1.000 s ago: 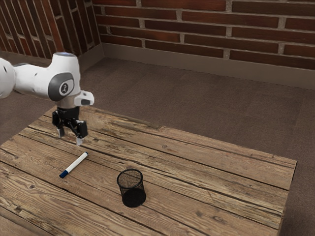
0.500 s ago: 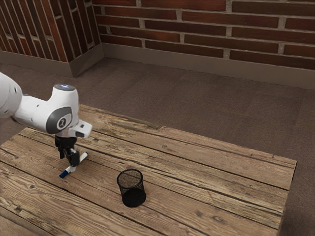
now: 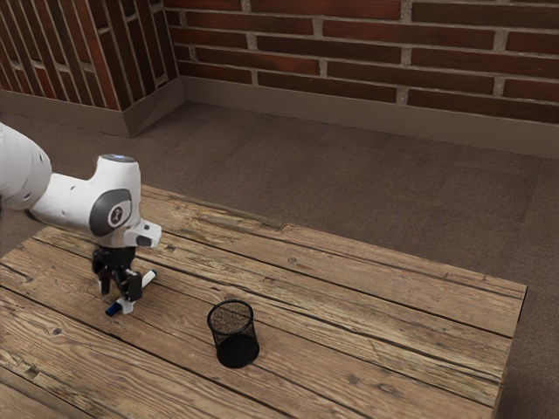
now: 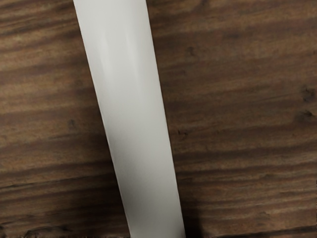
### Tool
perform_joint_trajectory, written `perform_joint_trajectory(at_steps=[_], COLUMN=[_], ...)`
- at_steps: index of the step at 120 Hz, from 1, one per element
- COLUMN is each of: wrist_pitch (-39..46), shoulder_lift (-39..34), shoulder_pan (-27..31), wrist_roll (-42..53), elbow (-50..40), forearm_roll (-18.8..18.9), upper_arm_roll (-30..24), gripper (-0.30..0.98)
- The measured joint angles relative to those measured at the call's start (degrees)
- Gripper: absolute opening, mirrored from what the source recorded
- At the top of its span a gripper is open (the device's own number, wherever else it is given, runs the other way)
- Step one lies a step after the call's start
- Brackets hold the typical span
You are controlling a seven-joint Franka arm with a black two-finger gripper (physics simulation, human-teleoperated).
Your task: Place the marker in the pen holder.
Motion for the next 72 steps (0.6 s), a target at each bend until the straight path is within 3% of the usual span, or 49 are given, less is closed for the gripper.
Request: perform_joint_trajectory(at_steps=[37,72], wrist_pitch=[-5.1,-6.2], shoulder_lift=[1.8,2.5], shoulder_pan=[0.4,0.2], wrist_roll=[-2.0,-3.0], elbow=[2.5,3.6], forearm_roll=[-2.1,-2.0], upper_arm_roll=[0.0,-0.1], gripper=[0.61,0.38])
